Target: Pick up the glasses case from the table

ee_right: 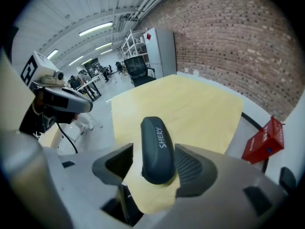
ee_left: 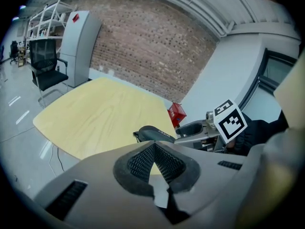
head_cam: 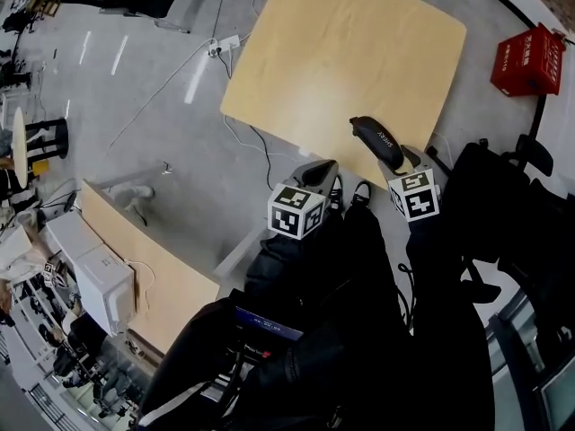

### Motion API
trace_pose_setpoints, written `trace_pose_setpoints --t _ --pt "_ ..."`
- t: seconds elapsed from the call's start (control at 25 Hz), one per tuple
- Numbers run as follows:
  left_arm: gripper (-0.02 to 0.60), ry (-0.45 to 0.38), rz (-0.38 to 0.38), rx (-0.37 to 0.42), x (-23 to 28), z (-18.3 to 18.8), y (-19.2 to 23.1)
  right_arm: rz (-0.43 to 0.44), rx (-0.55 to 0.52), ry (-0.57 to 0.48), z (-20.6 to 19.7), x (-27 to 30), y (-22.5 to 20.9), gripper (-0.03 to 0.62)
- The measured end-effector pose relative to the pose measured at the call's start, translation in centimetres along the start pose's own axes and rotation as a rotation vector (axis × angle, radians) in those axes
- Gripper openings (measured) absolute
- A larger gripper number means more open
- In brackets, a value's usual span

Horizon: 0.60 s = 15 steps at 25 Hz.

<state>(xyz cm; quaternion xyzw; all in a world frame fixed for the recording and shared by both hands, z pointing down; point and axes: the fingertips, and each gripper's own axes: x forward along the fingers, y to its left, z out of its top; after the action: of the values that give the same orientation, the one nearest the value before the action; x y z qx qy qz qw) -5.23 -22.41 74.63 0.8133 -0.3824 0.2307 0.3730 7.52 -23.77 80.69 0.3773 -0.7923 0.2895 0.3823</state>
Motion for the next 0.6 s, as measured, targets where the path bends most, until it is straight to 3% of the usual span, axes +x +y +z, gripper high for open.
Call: trace_pose_setpoints --t 0.24,0.6 --pt "0.000 0.015 -0.001 -0.019 0.3 -0.7 0.7 0.032 -0.018 0.105 -1.3 3.5 -0.6 0.337" --pt "0.000 0.006 0.021 -0.039 -0.3 -0.7 2.1 0.035 -0.031 0.210 -3.5 6.3 -0.9 0.348"
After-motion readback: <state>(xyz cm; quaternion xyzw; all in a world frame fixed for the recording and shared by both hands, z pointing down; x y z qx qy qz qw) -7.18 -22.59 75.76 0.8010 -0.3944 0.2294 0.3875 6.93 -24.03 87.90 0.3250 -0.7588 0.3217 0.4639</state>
